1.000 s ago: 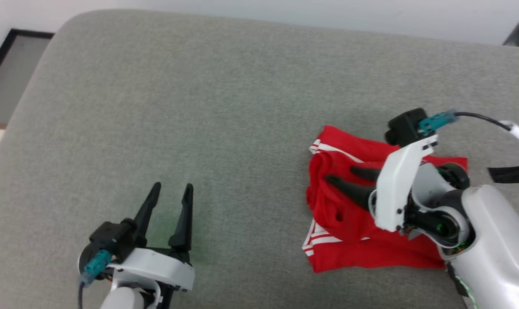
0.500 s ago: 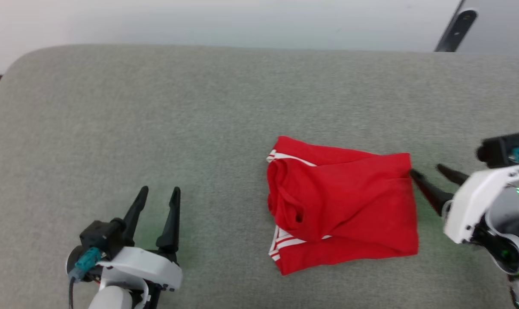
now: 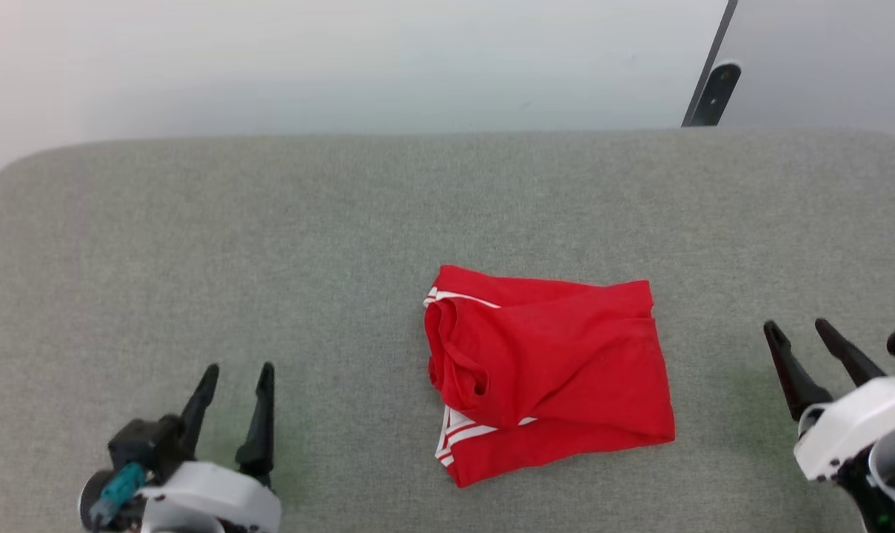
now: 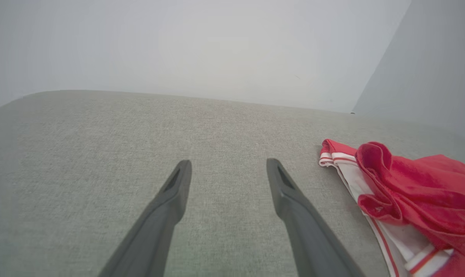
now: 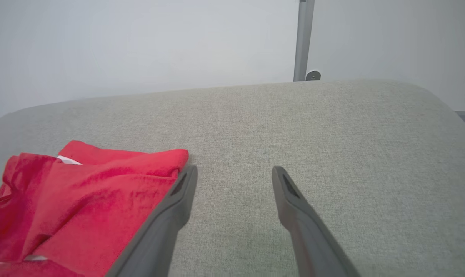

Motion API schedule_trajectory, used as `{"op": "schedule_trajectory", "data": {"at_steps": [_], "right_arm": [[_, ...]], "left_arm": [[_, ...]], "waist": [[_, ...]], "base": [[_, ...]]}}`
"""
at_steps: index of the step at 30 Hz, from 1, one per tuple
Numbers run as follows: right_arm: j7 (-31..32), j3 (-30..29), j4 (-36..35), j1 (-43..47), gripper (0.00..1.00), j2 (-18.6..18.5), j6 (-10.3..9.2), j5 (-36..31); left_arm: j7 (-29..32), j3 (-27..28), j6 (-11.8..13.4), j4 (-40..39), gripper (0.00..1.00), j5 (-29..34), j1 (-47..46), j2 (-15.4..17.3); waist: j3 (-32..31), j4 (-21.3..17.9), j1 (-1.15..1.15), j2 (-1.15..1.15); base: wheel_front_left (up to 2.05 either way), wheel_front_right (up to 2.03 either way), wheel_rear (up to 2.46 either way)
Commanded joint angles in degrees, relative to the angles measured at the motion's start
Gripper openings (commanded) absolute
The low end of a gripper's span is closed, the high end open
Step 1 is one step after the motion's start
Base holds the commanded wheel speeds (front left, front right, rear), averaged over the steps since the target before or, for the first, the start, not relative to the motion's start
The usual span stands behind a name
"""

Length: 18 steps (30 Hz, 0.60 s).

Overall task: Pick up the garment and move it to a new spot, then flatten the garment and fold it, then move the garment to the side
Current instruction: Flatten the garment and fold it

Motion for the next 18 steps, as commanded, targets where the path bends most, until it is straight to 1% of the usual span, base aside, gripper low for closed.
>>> {"op": "schedule_trajectory", "data": {"at_steps": [1, 5, 10, 18], "right_arm": [[-0.52, -0.35, -0.25, 1.11, 1.00, 0.21, -0.05, -0.51], [-1.89, -1.82, -2.15, 4.34, 1.00, 1.32, -0.05, -1.06], [-2.10, -4.08, -6.47, 8.70, 1.00, 2.37, -0.06, -1.55], [1.02, -7.83, -14.15, 16.25, 1.00, 4.55, -0.05, -2.53]], "left_arm": [[-0.02, 0.23, -0.23, -0.21, 1.00, 0.52, 0.84, 0.07], [-0.02, 0.94, -0.22, -1.41, 1.00, 0.98, 3.37, -0.12], [-0.02, 1.81, 0.05, -3.82, 1.00, 1.12, 6.47, -0.37], [0.03, 2.48, 1.19, -8.22, 1.00, 1.11, 11.60, -0.43]], "waist": [[-1.34, -0.34, 0.00, 0.00], [-2.84, -0.15, 0.00, 0.00], [-4.17, 0.08, 0.00, 0.00], [-6.23, -0.05, 0.00, 0.00]], "base": [[0.00, 0.00, 0.00], [0.00, 0.00, 0.00], [0.00, 0.00, 0.00], [0.00, 0.00, 0.00]]}}
